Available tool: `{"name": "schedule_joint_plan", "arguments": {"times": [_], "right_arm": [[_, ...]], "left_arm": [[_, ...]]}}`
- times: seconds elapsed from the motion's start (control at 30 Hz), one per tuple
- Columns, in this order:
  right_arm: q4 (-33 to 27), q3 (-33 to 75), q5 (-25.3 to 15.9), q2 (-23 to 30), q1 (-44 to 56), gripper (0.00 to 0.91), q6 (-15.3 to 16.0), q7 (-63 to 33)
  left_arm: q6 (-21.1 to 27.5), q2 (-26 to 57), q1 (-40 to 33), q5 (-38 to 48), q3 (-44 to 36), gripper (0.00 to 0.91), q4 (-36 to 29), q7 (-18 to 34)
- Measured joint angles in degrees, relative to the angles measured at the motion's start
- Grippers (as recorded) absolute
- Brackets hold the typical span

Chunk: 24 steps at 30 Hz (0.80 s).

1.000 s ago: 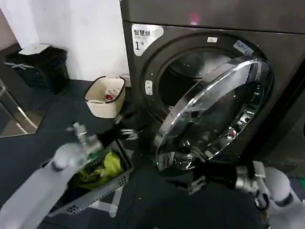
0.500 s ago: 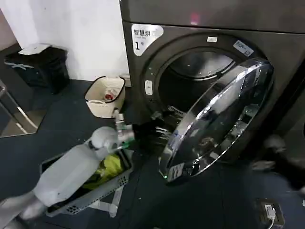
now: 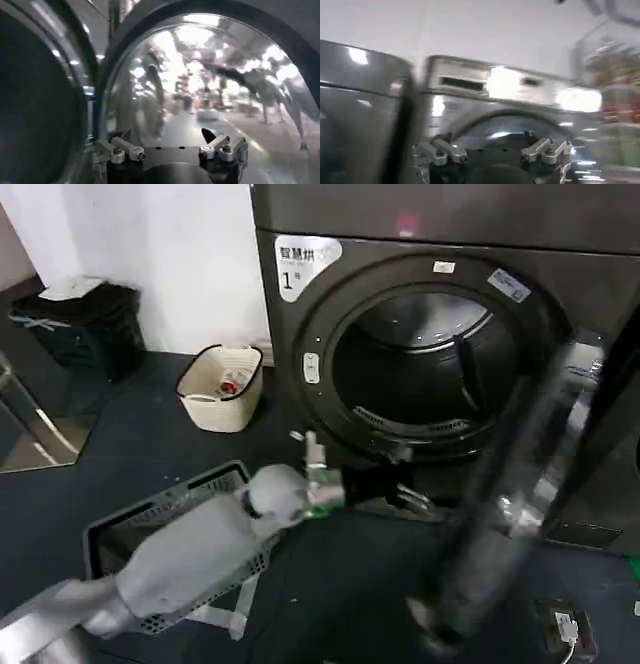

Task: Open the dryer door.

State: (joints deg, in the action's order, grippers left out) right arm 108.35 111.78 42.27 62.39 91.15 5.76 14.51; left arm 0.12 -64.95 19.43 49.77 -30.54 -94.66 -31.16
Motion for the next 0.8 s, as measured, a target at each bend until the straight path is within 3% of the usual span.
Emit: {"name": "schedule_joint_plan", "arguments": {"times": [0.43,0.6,0.8], "right_arm": [[-1.44,6.87,-9.68,3.08,1.97,0.907,1.99,-7.57],[-1.13,11.03,-10.04,3.09,3.75,0.907,3.95,-7.77],[-0.61,14.77,-9.73,3.39,5.51,0.907,3.92,-7.38]], "left_arm": [[-0.8,-17.64,-4.13,-4.43,-7.86,0.907,11.15,2.05],[-1.04,-22.74,-5.27,-4.77,-9.05,0.907,15.75,3.39],[-1.66,-27.37,-6.69,-5.52,-9.2,0.907,20.08,4.87]]}}
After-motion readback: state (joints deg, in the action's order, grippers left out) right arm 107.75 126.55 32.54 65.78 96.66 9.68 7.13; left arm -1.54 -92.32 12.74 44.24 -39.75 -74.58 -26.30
